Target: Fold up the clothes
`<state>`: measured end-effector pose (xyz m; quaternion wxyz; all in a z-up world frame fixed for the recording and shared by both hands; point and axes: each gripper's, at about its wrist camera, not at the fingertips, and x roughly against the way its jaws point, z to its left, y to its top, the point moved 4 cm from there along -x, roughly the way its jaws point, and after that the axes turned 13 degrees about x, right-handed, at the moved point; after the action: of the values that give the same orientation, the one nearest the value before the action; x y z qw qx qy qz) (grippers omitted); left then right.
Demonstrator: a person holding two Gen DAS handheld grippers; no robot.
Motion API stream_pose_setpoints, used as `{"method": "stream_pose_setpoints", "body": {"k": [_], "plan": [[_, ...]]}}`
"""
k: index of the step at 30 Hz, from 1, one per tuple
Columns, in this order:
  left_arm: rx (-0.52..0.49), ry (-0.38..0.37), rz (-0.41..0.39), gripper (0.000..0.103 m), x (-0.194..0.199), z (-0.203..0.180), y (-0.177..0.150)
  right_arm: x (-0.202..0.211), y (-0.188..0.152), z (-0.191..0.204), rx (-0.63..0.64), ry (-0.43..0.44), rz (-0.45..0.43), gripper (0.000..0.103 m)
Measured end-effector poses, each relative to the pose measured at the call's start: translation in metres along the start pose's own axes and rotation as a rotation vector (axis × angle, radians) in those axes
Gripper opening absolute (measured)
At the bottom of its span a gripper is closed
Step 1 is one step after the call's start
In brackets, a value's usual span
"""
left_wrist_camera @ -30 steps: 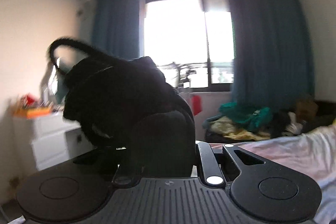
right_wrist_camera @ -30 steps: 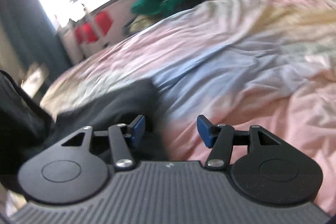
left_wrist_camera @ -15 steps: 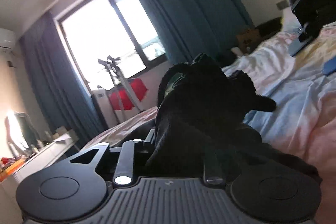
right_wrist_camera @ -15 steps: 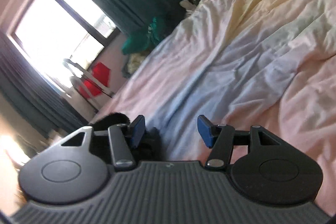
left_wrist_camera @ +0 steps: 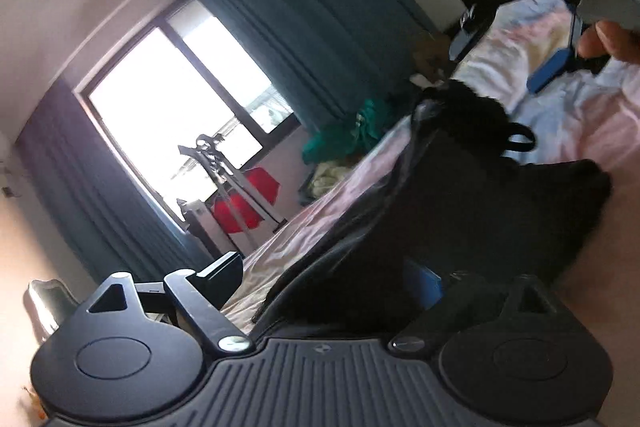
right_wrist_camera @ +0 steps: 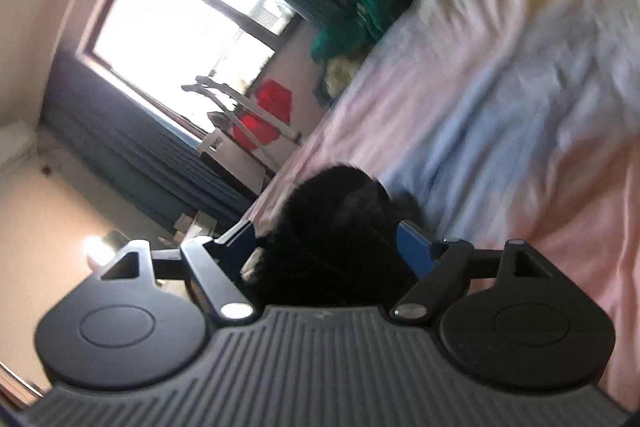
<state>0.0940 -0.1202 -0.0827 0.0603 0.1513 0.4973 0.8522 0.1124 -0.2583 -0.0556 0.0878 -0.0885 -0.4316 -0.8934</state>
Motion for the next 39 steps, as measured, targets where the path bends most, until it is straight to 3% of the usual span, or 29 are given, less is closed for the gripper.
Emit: {"method": "stream_pose_setpoints", "body": {"k": [1, 4, 6, 9, 12, 14, 19, 21, 23, 26, 29, 31, 34, 35, 37, 39], "plan": [[0.024, -0.009, 0.019, 0.077, 0.002, 0.004, -0.004, 0.0, 0.004, 0.01, 0.058, 0.003, -0.026, 0.082], [0.025, -0.06, 0.075, 0.069, 0.007, 0.02, -0.015, -0.011, 0.013, 0.039, 0.24, -0.008, -0.043, 0.082], [-0.01, -0.093, 0.086, 0.068, 0.01, 0.025, -0.021, -0.028, 0.013, 0.058, 0.377, -0.047, -0.006, 0.081], [0.028, -0.144, 0.134, 0.062, 0.018, 0.042, -0.033, -0.054, 0.002, 0.069, 0.53, -0.128, 0.091, 0.079], [0.029, -0.143, 0.18, 0.049, 0.019, 0.052, -0.042, -0.062, -0.021, 0.046, 0.46, -0.202, 0.201, 0.08], [0.039, -0.162, 0.232, 0.047, 0.017, 0.057, -0.047, -0.063, -0.036, 0.028, 0.375, -0.227, 0.267, 0.084], [0.136, -0.206, 0.325, 0.047, 0.012, 0.075, -0.06, -0.051, -0.045, -0.002, 0.065, -0.093, 0.296, 0.09], [0.192, -0.221, 0.344, 0.047, 0.007, 0.084, -0.064, -0.053, -0.047, 0.001, 0.062, -0.071, 0.28, 0.09], [0.236, -0.234, 0.352, 0.047, 0.002, 0.093, -0.067, -0.057, -0.047, 0.009, 0.122, -0.057, 0.258, 0.074], [0.263, -0.239, 0.348, 0.048, 0.001, 0.099, -0.068, -0.055, -0.049, 0.02, 0.207, -0.072, 0.247, 0.073], [0.3, -0.262, 0.327, 0.054, 0.004, 0.102, -0.064, -0.05, -0.049, 0.013, 0.159, -0.079, 0.257, 0.078], [0.323, -0.299, 0.311, 0.068, 0.007, 0.107, -0.058, -0.049, -0.051, 0.003, 0.101, -0.077, 0.27, 0.083], [0.382, -0.335, 0.31, 0.081, 0.017, 0.115, -0.049, -0.049, -0.053, -0.002, 0.084, -0.069, 0.28, 0.085], [0.41, -0.354, 0.299, 0.082, 0.021, 0.119, -0.046, -0.05, -0.054, -0.004, 0.076, -0.071, 0.284, 0.092], [0.464, -0.378, 0.253, 0.088, 0.034, 0.126, -0.039, -0.053, -0.057, -0.01, 0.031, -0.062, 0.294, 0.093], [0.523, -0.356, 0.239, 0.091, 0.037, 0.137, -0.036, -0.059, -0.058, -0.016, -0.009, -0.044, 0.302, 0.099]]}}
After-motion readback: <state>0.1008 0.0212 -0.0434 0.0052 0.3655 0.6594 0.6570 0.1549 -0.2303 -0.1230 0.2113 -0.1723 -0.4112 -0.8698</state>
